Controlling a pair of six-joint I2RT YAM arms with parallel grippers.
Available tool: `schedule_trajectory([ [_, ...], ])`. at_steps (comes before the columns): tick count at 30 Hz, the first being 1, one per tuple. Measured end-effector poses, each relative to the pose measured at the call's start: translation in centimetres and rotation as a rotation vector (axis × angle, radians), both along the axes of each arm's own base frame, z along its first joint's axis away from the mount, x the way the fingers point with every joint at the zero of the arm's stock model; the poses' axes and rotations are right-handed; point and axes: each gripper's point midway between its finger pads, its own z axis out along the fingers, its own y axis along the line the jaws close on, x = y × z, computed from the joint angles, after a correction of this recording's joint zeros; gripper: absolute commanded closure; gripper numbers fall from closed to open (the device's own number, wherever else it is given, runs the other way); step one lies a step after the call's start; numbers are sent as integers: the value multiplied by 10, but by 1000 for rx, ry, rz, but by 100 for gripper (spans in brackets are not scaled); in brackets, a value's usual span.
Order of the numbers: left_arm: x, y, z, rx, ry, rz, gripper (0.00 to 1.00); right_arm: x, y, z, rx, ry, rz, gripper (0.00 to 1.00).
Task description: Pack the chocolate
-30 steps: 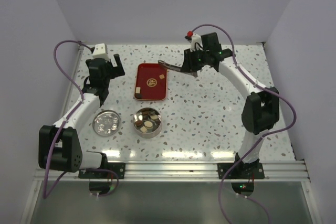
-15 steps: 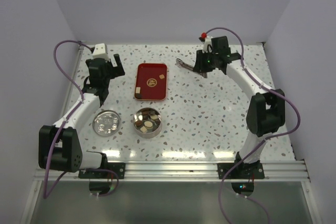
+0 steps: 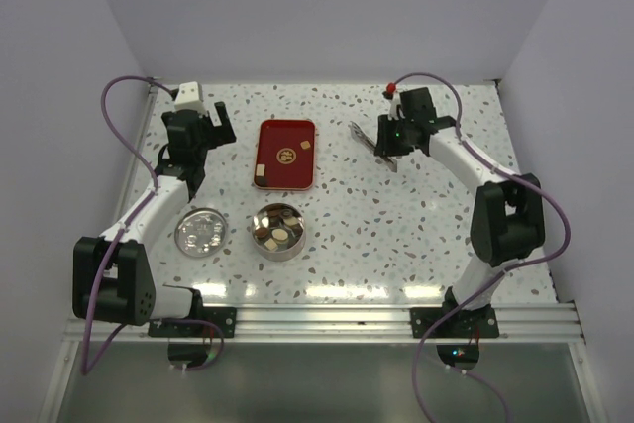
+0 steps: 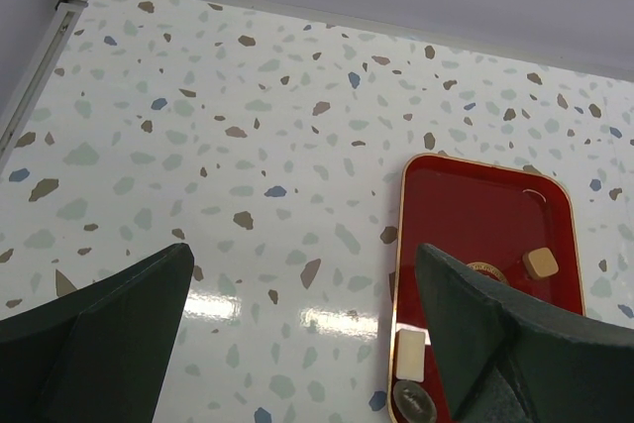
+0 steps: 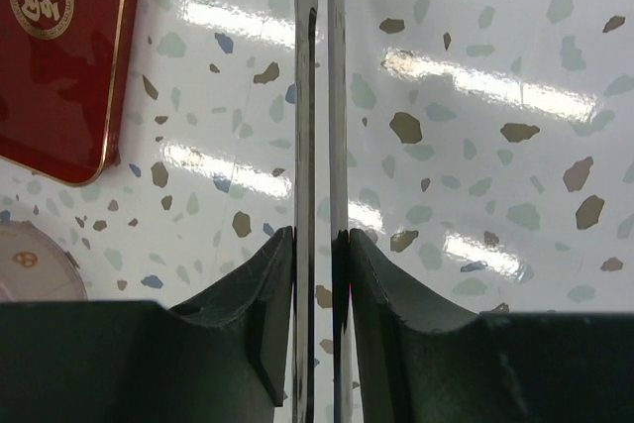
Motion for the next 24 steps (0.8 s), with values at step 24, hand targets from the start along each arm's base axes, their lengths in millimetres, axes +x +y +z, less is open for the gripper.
schedule_trajectory([
  [24, -2, -3, -6, -19, 11, -8, 0, -4, 2, -68, -5, 167, -53, 68],
])
